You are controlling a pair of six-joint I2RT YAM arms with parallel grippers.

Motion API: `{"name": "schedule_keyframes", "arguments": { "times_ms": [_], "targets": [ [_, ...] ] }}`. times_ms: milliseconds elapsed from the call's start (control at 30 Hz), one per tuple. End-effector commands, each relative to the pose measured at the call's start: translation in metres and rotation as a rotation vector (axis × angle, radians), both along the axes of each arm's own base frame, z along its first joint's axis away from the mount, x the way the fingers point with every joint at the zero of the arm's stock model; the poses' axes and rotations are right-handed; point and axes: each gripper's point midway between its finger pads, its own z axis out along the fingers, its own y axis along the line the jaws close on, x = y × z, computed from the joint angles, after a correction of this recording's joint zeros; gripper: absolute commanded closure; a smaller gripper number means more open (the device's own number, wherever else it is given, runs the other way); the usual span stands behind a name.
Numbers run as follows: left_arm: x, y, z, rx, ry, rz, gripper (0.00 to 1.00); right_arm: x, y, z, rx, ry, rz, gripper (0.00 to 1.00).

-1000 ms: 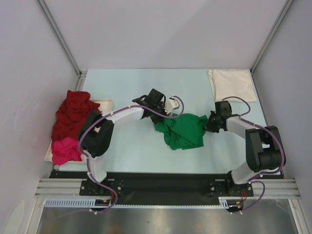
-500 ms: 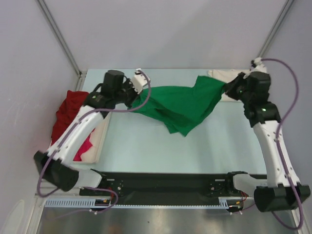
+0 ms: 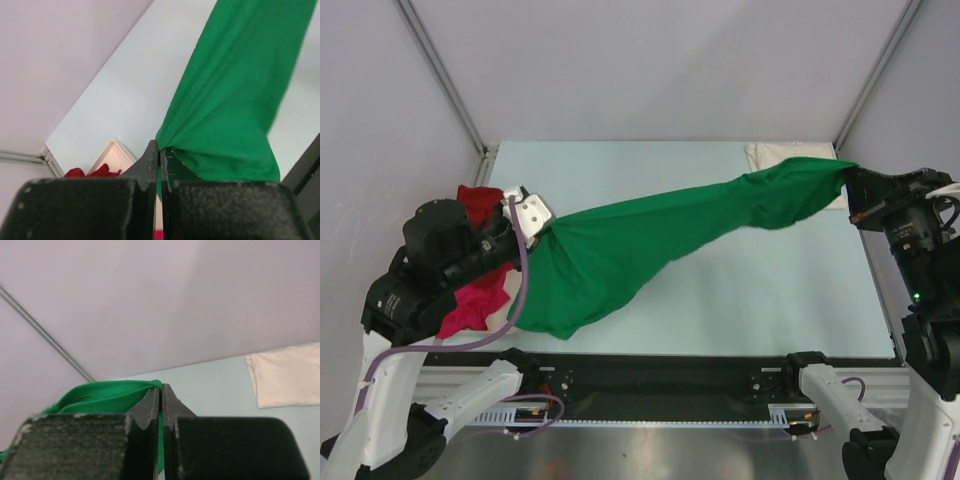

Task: Fold and stack the t-shirts
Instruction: Flatten the tshirt out

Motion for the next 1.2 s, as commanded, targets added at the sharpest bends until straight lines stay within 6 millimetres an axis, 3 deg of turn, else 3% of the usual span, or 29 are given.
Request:
{"name": "schedule_keyframes", "arguments": {
  "times_ms": [0,100,200,233,267,333,367,400,433,500,533,567,600,633,733,800,833,867,900,933,967,1000,1033,1067,1100,1133,1167],
  "targets": [
    [0.003,0.013,-0.004,0.042,0.021,0.065,1.00,0.002,-0.006,-0.001,-0.023,0.026,-0.031,1.00],
    [0.014,0.014,0.004,0.054,-0.013,0.090,1.00,0.024,-0.007,-0.005,-0.040,0.055,-0.041,1.00],
    [0.039,0.009,-0.005,0.092,-0.015,0.111,0.99,0.065,-0.006,-0.010,-0.054,0.078,-0.048,1.00],
    [0.052,0.007,-0.003,0.092,-0.040,0.133,1.00,0.077,-0.005,-0.012,-0.057,0.082,-0.049,1.00],
    [0.069,0.002,-0.016,0.121,-0.009,0.142,1.00,0.105,-0.004,-0.016,-0.061,0.099,-0.051,1.00],
    [0.094,0.001,-0.010,0.125,-0.038,0.177,1.00,0.132,-0.002,-0.013,-0.072,0.090,-0.050,1.00],
    [0.116,-0.004,-0.022,0.149,-0.003,0.192,1.00,0.164,0.001,-0.021,-0.077,0.109,-0.042,1.00],
    [0.131,0.002,-0.019,0.142,-0.003,0.228,1.00,0.173,0.001,-0.008,-0.081,0.077,-0.043,1.00],
    [0.146,0.002,0.000,0.114,-0.040,0.250,1.00,0.189,0.002,-0.007,-0.080,0.078,-0.041,1.00],
    [0.185,0.007,-0.005,0.106,-0.005,0.311,1.00,0.226,0.000,0.004,-0.078,0.063,-0.043,1.00],
    [0.195,0.010,0.023,0.072,-0.056,0.335,1.00,0.237,-0.003,0.008,-0.075,0.061,-0.048,1.00],
    [0.204,0.012,0.030,0.061,-0.064,0.350,1.00,0.243,-0.004,0.014,-0.075,0.053,-0.045,1.00],
    [0.222,0.011,0.024,0.059,-0.040,0.363,1.00,0.270,-0.005,-0.001,-0.072,0.093,-0.046,1.00],
    [0.224,0.012,0.049,0.028,-0.087,0.370,1.00,0.264,-0.009,0.030,-0.061,0.021,-0.059,1.00],
    [0.236,0.009,0.064,-0.002,-0.127,0.374,1.00,0.275,-0.006,0.039,-0.047,0.005,-0.037,1.00],
    [0.238,0.005,0.067,-0.023,-0.150,0.352,1.00,0.277,-0.018,0.037,-0.054,0.005,-0.057,1.00],
    [0.235,0.001,0.052,-0.012,-0.124,0.332,1.00,0.262,-0.014,0.047,-0.058,-0.020,-0.036,1.00],
    [0.234,-0.002,0.043,-0.009,-0.109,0.309,1.00,0.276,-0.011,0.015,-0.059,0.041,-0.018,1.00],
    [0.231,-0.010,0.033,-0.006,-0.099,0.265,1.00,0.273,-0.007,0.004,-0.060,0.058,0.000,1.00],
    [0.227,-0.012,-0.002,0.025,-0.032,0.243,1.00,0.254,0.001,0.006,-0.063,0.042,0.037,1.00],
    [0.224,-0.014,-0.022,0.042,-0.001,0.226,1.00,0.253,0.006,-0.009,-0.063,0.050,0.058,1.00],
    [0.222,-0.018,-0.040,0.060,0.019,0.205,1.00,0.262,0.009,-0.075,-0.059,0.183,0.077,1.00],
    [0.212,-0.018,-0.089,0.100,0.111,0.183,1.00,0.257,0.023,-0.106,-0.058,0.232,0.117,1.00],
    [0.207,-0.018,-0.114,0.125,0.154,0.170,1.00,0.240,0.026,-0.104,-0.056,0.192,0.124,1.00],
    [0.202,-0.020,-0.136,0.149,0.185,0.145,1.00,0.237,0.030,-0.177,-0.027,0.336,0.131,1.00],
    [0.186,-0.018,-0.184,0.194,0.281,0.124,1.00,0.229,0.031,-0.197,-0.005,0.369,0.134,1.00],
    [0.177,-0.019,-0.205,0.215,0.322,0.105,1.00,0.218,0.032,-0.206,0.016,0.372,0.133,1.00]
  ]
}}
